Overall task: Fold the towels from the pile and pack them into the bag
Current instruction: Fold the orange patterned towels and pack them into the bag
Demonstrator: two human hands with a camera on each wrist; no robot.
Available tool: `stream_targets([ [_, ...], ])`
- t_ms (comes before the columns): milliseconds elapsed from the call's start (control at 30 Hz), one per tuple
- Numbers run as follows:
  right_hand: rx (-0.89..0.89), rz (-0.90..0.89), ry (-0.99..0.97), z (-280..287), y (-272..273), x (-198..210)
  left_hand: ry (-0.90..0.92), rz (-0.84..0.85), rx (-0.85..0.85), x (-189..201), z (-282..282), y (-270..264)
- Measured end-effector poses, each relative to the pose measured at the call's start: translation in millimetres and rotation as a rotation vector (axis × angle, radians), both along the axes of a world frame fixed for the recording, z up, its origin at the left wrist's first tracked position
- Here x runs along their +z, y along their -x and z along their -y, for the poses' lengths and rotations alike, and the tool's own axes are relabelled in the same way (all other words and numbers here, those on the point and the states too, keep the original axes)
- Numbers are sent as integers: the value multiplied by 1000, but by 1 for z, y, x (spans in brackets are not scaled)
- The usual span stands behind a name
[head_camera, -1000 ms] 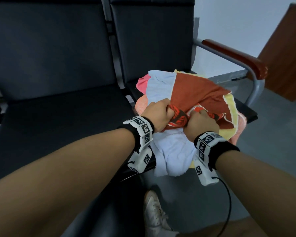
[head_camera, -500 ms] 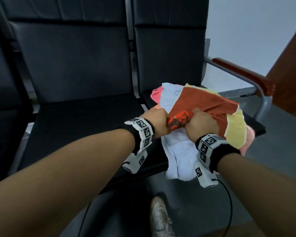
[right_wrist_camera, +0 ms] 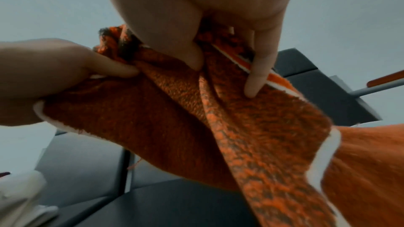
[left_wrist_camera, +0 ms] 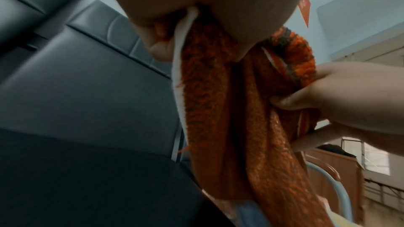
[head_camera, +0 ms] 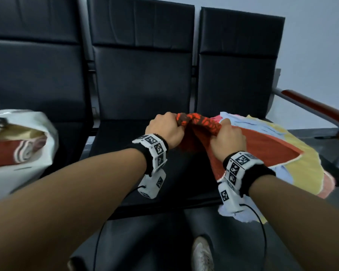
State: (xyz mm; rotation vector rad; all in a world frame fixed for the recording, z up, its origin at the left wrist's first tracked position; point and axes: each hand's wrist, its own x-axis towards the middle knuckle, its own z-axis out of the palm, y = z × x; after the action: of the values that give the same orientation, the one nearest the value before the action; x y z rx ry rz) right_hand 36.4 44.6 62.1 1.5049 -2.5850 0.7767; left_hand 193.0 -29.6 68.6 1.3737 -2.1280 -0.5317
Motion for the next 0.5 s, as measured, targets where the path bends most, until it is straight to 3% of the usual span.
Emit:
stream_targets([
  [233, 128, 161, 215, 7, -55, 30, 45, -222, 45, 22, -11, -44],
  [500, 293, 223, 344, -2, -115, 75, 143, -303, 77, 67, -41, -86],
])
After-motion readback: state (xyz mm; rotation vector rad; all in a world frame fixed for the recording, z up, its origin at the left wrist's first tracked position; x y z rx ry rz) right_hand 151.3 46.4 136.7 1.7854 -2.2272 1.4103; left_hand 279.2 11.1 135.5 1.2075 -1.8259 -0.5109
